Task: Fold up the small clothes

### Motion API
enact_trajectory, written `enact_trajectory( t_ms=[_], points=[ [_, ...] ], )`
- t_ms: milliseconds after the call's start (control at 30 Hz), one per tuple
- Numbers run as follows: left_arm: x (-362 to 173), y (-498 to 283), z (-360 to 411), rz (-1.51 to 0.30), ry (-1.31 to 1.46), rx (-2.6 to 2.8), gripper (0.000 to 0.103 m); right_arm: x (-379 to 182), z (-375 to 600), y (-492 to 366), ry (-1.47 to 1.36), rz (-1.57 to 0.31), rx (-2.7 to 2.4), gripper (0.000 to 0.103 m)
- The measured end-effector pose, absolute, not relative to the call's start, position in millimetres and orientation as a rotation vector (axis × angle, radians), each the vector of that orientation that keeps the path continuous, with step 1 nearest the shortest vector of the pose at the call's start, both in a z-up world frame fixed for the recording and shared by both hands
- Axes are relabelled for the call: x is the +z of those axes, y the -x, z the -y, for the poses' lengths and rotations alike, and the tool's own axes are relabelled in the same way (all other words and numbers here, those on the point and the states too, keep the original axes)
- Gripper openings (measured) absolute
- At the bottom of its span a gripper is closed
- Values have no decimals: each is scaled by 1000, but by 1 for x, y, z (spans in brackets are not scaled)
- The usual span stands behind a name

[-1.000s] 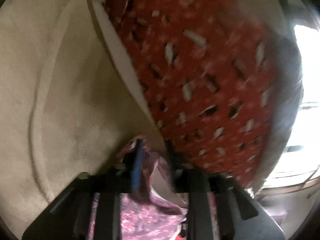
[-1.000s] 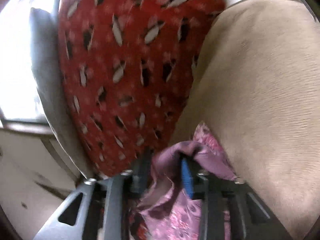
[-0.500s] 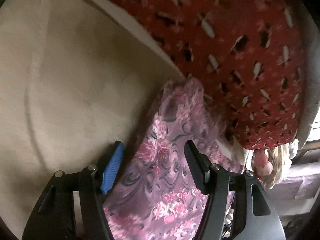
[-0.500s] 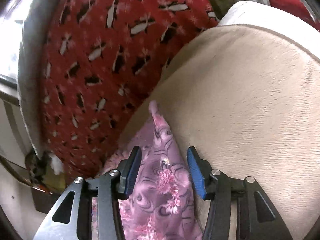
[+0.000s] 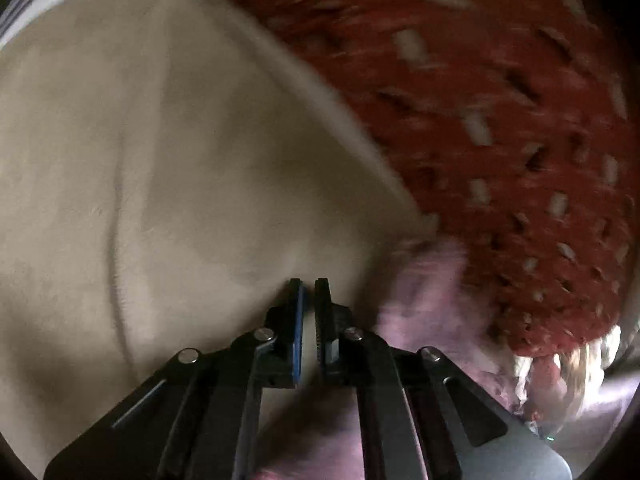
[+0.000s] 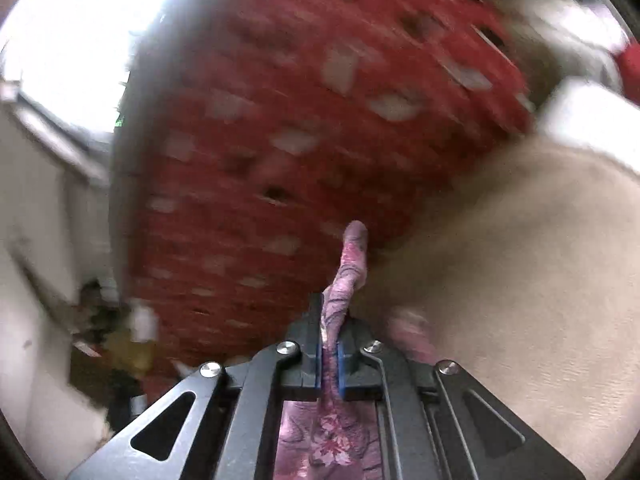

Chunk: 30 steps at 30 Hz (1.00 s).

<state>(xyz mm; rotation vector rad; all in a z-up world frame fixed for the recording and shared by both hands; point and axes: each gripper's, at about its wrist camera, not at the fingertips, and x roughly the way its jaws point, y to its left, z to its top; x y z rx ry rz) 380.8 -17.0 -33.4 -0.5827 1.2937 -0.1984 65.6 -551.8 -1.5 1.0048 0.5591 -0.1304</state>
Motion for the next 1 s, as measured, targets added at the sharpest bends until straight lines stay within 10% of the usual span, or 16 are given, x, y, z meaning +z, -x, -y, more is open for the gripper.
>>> enact_trajectory(
  t_ms=[67,200,333,400,600,700,800,1000],
  points=[
    [-35,-377,2,-1294,694,-235,3,-38,555,-75,-1046,-791,-224,6],
    [-18,-380,-2,-1291,717,-313,7,-23,556,-47,-1073,-663,-206,30],
    [1,-383,23,-1292,703,-396,68,-16,548,-31,-1038,-668,-163,43],
    [2,-384,39,-1288,663,-403,70,-29,544,-27,-1014,-707,-161,41],
    [-19,-393,73,-1375,571,-368,62,-41,544,-14,-1037,-629,-133,40],
    [-9,-391,81,-1308,503,-383,12,-39,547,-17,-1033,-648,-121,38],
    [6,-387,76,-1232,483,-389,6,-33,545,-20,-1009,-660,-122,9],
    [-8,-394,47,-1188,589,-280,6,3,541,-19,-948,-478,-36,6]
  ],
)
